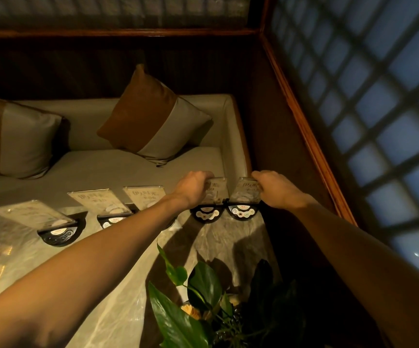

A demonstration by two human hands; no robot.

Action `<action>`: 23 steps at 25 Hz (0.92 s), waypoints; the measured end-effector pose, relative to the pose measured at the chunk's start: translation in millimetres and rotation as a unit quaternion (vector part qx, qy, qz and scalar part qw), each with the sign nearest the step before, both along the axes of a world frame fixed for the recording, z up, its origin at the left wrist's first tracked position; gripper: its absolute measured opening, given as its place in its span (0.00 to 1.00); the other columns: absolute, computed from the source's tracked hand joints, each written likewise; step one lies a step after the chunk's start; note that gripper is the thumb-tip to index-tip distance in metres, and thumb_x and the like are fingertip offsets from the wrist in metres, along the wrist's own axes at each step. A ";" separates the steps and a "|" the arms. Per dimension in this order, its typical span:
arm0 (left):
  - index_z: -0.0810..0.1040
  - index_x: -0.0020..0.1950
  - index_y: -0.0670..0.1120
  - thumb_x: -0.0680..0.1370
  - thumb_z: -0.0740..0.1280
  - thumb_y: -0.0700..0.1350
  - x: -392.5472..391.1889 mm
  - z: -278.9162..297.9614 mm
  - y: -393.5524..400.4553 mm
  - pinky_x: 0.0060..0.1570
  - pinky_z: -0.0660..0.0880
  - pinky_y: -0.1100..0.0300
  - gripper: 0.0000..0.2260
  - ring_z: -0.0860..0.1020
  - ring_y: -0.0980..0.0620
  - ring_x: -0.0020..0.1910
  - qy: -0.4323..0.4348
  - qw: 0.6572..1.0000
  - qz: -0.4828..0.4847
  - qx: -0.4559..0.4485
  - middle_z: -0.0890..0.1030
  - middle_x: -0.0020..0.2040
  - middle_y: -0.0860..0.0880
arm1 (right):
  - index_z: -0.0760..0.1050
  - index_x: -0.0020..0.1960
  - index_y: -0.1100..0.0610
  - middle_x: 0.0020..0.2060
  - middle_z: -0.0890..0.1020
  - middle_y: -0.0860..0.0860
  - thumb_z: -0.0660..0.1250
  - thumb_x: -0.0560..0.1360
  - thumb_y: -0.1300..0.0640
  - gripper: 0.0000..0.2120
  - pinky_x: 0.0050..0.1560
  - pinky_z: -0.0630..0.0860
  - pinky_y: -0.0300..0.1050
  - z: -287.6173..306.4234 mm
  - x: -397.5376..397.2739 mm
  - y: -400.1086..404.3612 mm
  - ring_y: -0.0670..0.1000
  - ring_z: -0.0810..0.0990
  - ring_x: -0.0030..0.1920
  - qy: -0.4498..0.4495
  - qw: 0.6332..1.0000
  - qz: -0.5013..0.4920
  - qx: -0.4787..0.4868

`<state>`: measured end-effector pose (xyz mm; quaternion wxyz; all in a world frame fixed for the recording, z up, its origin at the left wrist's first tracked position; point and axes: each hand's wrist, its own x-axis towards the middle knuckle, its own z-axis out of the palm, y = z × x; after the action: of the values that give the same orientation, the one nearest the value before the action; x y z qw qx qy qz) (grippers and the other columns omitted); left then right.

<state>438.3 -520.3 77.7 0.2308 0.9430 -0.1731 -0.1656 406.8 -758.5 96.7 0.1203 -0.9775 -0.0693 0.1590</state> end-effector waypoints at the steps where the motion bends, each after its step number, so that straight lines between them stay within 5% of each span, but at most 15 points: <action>1: 0.79 0.62 0.44 0.82 0.63 0.37 -1.2 -0.4 -0.2 0.47 0.72 0.55 0.11 0.80 0.42 0.56 -0.001 1.000 0.000 0.000 0.84 0.56 0.42 | 0.74 0.60 0.55 0.57 0.80 0.54 0.68 0.77 0.63 0.13 0.56 0.78 0.49 -1.0 -1.4 1.3 0.55 0.79 0.57 0.000 1.000 0.002 0.000; 12: 0.80 0.62 0.44 0.80 0.64 0.36 -0.9 -0.9 1.8 0.55 0.77 0.50 0.13 0.81 0.42 0.57 0.000 1.000 -0.017 -0.015 0.84 0.57 0.42 | 0.75 0.59 0.55 0.57 0.81 0.55 0.70 0.77 0.61 0.12 0.52 0.73 0.45 -9.6 -4.2 3.5 0.56 0.78 0.57 -0.020 1.000 -0.019 0.008; 17: 0.78 0.64 0.44 0.82 0.63 0.37 -2.1 -5.6 5.5 0.52 0.73 0.55 0.12 0.79 0.43 0.58 0.000 1.000 -0.017 -0.015 0.82 0.59 0.42 | 0.72 0.62 0.56 0.59 0.79 0.56 0.68 0.76 0.62 0.15 0.57 0.74 0.51 -7.4 -4.0 6.8 0.57 0.75 0.60 -0.008 1.000 -0.016 -0.017; 23: 0.76 0.65 0.46 0.82 0.62 0.40 -0.5 -5.6 10.9 0.58 0.76 0.47 0.12 0.78 0.43 0.59 -0.005 0.999 -0.045 -0.008 0.80 0.60 0.43 | 0.70 0.64 0.57 0.60 0.77 0.57 0.67 0.76 0.64 0.17 0.60 0.74 0.53 -5.8 -6.1 8.5 0.57 0.73 0.61 0.000 0.999 -0.013 -0.036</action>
<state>437.7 -509.3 72.0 0.2294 0.9332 -0.2182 -0.1700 400.8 -750.0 90.9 0.0870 -0.9819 -0.0510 0.1600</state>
